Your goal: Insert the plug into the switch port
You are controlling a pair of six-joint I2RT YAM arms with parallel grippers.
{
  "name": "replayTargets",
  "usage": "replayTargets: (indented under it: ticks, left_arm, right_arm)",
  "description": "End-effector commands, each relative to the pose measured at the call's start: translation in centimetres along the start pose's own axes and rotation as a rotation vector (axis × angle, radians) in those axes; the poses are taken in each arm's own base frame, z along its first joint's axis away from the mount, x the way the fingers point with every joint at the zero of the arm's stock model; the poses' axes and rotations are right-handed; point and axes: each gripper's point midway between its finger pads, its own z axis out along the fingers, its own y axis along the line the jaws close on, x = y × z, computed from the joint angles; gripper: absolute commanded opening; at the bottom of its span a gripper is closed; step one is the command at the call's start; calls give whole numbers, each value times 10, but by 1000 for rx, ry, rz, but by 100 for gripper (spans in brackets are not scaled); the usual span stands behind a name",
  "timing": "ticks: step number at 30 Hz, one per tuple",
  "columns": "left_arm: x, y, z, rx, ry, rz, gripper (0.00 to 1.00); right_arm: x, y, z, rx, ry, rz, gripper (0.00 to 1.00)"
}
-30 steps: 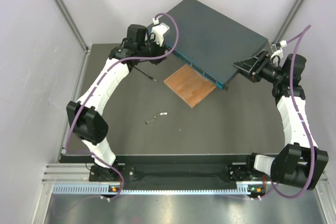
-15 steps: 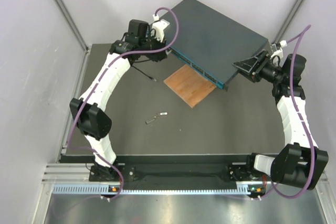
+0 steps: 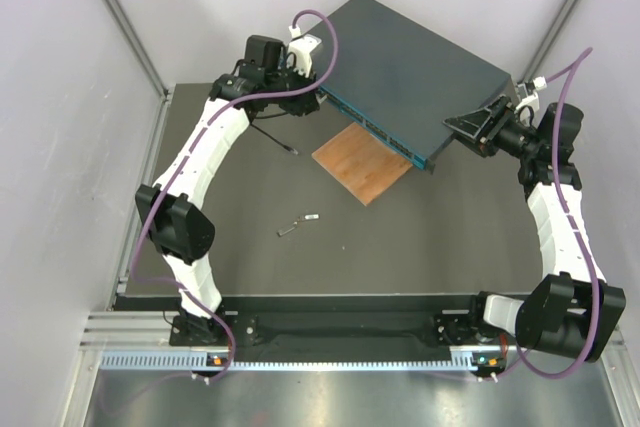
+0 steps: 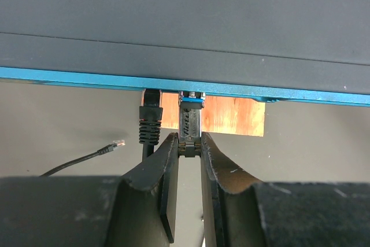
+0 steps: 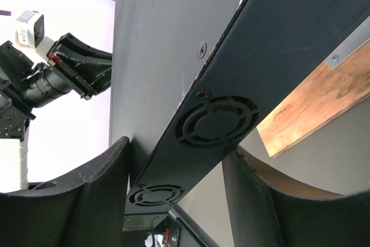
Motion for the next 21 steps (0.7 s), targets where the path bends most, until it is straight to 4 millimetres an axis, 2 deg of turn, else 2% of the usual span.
replayTargets:
  ticks: [1,21]
  left_arm:
    - [-77,-28,-5,92,-264,86,0]
    - [-109,-39,-15,96,-368,197,2]
  right_arm:
    - [-12,12,14,-38,-34,-207,0]
    - [-11,10,15,-23,-28,-196,0]
